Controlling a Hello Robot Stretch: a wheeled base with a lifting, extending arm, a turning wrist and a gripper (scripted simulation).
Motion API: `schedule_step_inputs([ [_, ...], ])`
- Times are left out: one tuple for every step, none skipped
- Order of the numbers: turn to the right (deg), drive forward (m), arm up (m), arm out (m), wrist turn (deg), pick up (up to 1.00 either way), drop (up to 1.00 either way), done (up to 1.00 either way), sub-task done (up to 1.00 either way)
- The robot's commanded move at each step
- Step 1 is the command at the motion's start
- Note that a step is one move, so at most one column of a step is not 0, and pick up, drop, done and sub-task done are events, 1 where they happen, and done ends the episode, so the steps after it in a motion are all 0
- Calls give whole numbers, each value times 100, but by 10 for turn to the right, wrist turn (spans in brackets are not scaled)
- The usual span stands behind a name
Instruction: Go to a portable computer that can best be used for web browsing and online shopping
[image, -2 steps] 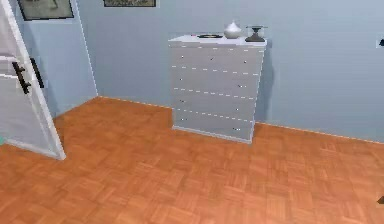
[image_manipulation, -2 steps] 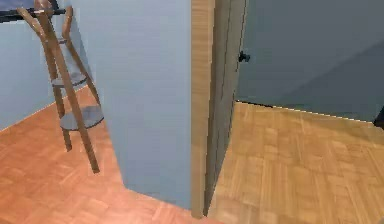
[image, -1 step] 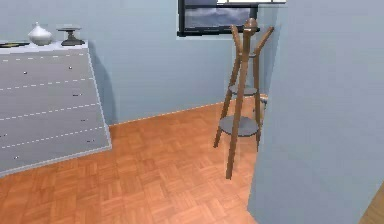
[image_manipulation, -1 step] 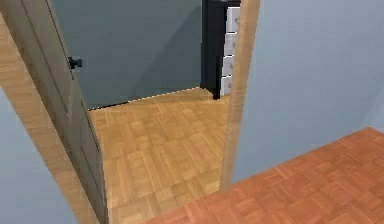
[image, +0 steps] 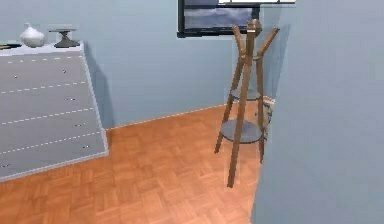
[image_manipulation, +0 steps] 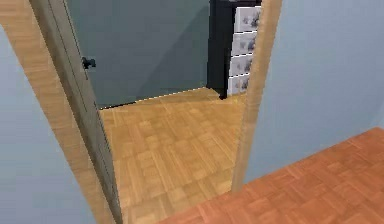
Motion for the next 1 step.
schedule_step_inputs([
  [-450,0,0,0,0,0,0,0,0],
])
